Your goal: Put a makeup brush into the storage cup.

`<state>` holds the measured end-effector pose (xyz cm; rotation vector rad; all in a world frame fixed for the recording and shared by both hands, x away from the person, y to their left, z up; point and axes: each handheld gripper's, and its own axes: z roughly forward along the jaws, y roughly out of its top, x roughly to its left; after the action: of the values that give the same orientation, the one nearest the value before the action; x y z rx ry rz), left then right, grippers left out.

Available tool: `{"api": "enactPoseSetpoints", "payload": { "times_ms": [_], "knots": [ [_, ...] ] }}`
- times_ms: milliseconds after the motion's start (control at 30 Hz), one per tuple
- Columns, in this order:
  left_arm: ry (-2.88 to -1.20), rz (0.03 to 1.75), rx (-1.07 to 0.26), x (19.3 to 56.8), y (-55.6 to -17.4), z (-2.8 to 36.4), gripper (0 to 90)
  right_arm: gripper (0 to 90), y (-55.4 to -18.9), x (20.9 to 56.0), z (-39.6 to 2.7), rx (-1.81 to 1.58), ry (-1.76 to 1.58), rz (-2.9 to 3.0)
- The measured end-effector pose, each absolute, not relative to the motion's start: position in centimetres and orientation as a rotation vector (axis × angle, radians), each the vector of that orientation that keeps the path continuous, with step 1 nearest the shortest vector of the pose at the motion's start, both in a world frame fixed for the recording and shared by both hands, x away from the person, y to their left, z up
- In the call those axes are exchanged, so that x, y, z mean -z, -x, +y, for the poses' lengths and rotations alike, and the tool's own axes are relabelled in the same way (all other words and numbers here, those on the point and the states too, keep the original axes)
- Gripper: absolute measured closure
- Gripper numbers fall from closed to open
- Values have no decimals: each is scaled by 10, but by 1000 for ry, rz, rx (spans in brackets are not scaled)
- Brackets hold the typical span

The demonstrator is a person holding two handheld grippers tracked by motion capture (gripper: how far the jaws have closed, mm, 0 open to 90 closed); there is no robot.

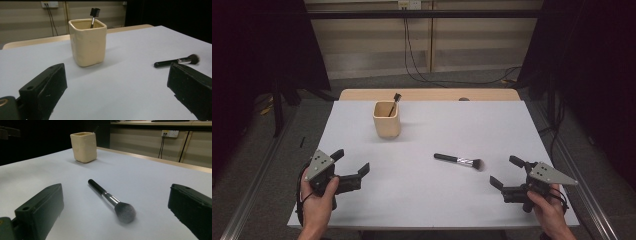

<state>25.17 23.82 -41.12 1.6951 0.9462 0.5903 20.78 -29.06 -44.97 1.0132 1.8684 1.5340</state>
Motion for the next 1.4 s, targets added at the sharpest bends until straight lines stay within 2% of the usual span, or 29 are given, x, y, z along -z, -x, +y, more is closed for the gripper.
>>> {"api": "enactPoseSetpoints", "payload": {
  "times_ms": [267,433,800,867,1033,1400],
  "knots": [
    [-1693,946,-570,414,-232,238,19,0,-208,449,-291,-1535,-1015,1868],
    [-1696,947,-603,419,-224,242,20,0,-209,449,-290,-1536,-1018,1868],
    [-1652,947,-575,429,-219,255,17,0,-208,450,-288,-1532,-1022,1878],
    [-1673,928,-602,429,-218,255,7,0,-207,450,-289,-1533,-1022,1877],
    [-1673,937,-565,430,-219,258,14,0,-208,450,-290,-1531,-1039,1869],
    [-1683,934,-576,431,-217,259,16,11,-211,443,-286,-1539,-1055,1865]
  ]
}}
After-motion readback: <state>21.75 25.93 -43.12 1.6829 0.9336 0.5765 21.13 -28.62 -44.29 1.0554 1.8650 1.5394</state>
